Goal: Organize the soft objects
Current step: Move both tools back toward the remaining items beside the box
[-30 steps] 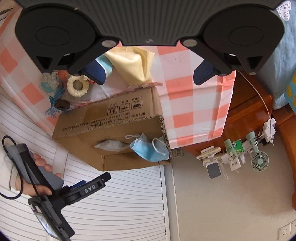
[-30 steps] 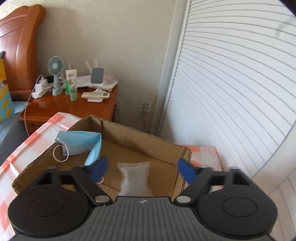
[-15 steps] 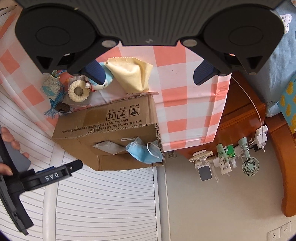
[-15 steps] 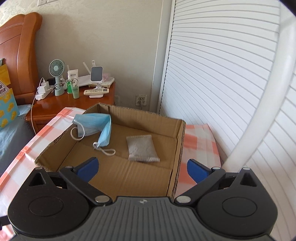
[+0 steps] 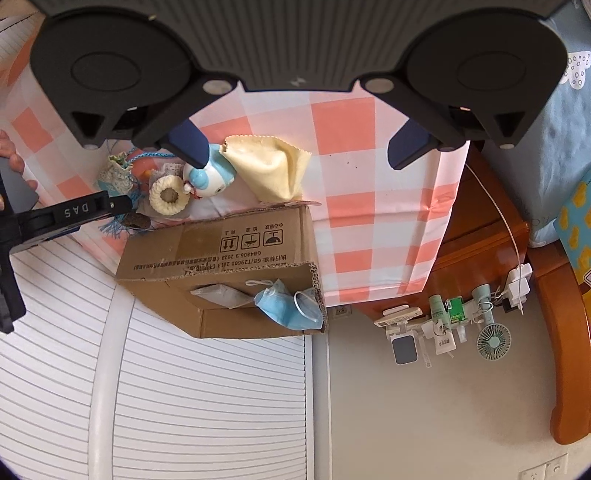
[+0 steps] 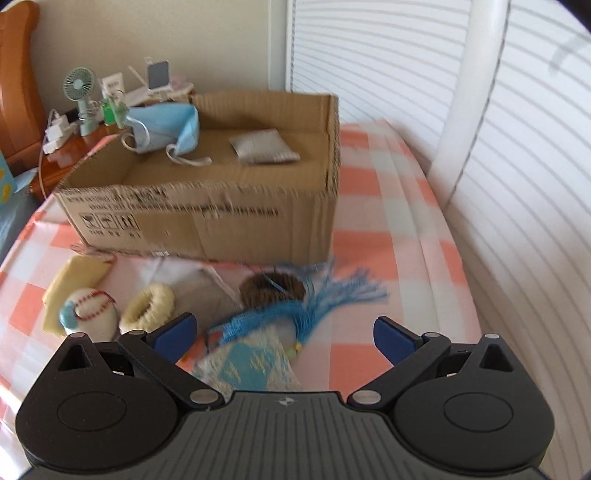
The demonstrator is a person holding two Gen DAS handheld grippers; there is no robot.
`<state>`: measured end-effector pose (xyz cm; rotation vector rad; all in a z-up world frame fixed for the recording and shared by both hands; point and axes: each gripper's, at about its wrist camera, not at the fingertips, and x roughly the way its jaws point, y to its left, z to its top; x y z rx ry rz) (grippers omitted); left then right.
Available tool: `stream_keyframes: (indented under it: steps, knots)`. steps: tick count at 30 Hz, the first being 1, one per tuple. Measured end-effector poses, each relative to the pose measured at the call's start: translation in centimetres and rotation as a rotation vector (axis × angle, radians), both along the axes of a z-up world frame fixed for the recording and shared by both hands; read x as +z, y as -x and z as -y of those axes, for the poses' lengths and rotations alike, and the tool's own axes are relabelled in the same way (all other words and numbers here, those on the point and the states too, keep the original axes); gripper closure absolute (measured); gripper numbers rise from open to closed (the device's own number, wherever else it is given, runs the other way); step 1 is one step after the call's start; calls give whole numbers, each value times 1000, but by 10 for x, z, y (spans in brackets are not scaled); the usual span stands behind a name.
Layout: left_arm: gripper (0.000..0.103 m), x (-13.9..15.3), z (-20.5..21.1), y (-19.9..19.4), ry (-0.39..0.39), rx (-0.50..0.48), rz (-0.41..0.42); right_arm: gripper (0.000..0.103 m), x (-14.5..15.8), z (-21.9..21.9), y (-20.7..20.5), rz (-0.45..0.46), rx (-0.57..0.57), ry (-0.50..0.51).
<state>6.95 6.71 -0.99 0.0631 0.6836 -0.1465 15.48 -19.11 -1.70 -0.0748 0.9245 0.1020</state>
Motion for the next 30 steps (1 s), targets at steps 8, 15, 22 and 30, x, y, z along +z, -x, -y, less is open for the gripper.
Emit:
stream_keyframes:
  steps: [8,15,22,30]
  knots:
    - [1,-2,3,8,-32,1,7,0,-24,-2,-4,-73,-59,5]
    - [1,-6,3,4,-12,-17,-14,0,-28,10,11,-88,-76,68]
    - [1,-15,4,-11,-23,-30,-44,0,-30,19,31,-83,-39,32]
    - [1,-18,3,-56,4,-2,-57,0,-31,19,36,-45,-33,28]
